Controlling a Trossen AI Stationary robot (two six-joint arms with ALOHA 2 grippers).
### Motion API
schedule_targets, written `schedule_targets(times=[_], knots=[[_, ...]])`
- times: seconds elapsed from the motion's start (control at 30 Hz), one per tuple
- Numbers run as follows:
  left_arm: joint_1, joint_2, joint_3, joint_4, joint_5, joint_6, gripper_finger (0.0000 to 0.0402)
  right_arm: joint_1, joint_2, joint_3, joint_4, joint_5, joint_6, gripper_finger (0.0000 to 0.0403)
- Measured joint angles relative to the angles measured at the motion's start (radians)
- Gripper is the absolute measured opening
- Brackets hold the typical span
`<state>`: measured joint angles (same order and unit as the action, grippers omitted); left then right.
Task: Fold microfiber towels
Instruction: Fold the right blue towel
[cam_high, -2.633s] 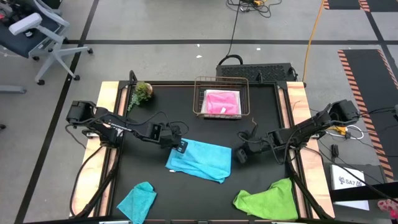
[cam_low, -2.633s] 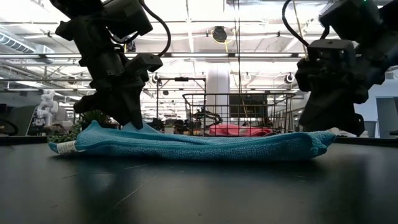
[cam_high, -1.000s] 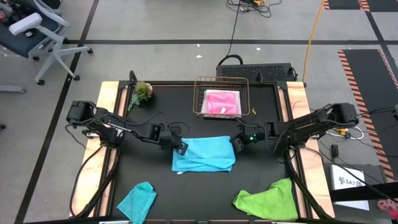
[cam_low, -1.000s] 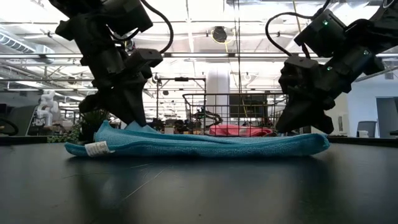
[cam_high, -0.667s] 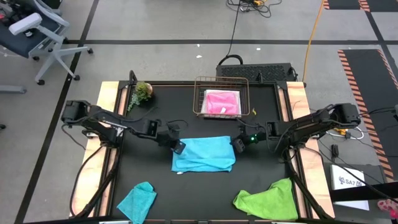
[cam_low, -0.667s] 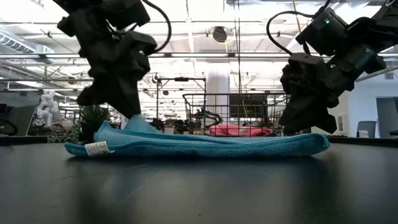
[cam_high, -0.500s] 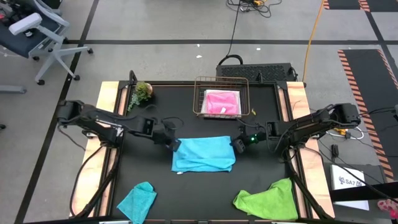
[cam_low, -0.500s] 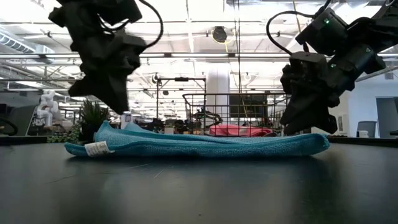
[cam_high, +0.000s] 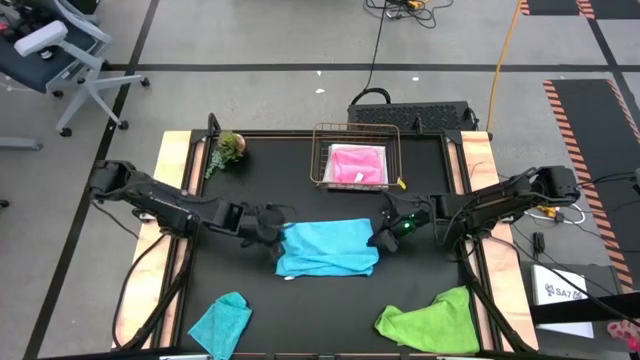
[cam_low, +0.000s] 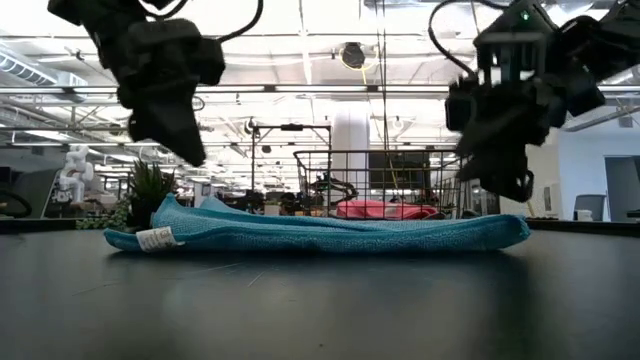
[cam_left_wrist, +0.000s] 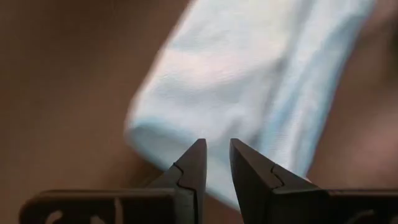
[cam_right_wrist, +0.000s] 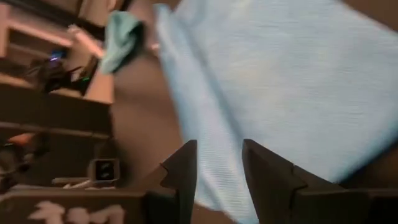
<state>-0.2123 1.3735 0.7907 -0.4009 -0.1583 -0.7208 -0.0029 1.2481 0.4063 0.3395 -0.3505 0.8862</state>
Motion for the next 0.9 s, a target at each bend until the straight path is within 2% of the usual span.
schedule_targets(times=[0.2,0.33,0.4,0.53,0.6,0.77,0.9], knots=[[-0.072,0.105,0.028,0.079,0.019,0.054,0.0072,0.049,0.0,0.12,-0.076,-0.075,-0.061,0.0097],[-0.094,0.171,0.123,-0.012,0.0,0.113,0.0072,0.087,0.001,0.253,-0.279,-0.077,-0.144,0.0088],[-0.101,0.192,0.187,-0.138,-0.055,0.161,0.0071,0.108,0.001,0.319,-0.413,-0.066,-0.199,0.0087],[-0.106,0.24,0.298,-0.344,-0.157,0.24,0.0071,0.163,0.009,0.42,-0.681,0.053,-0.343,0.0086],[-0.106,0.26,0.332,-0.357,-0.164,0.271,0.0071,0.198,0.011,0.444,-0.787,0.141,-0.404,0.0086],[-0.137,0.298,0.34,-0.351,-0.158,0.297,0.0071,0.28,0.038,0.452,-0.864,0.311,-0.47,0.0086],[-0.172,0.336,0.344,-0.353,-0.157,0.296,0.0071,0.323,0.076,0.452,-0.884,0.379,-0.488,0.0086]])
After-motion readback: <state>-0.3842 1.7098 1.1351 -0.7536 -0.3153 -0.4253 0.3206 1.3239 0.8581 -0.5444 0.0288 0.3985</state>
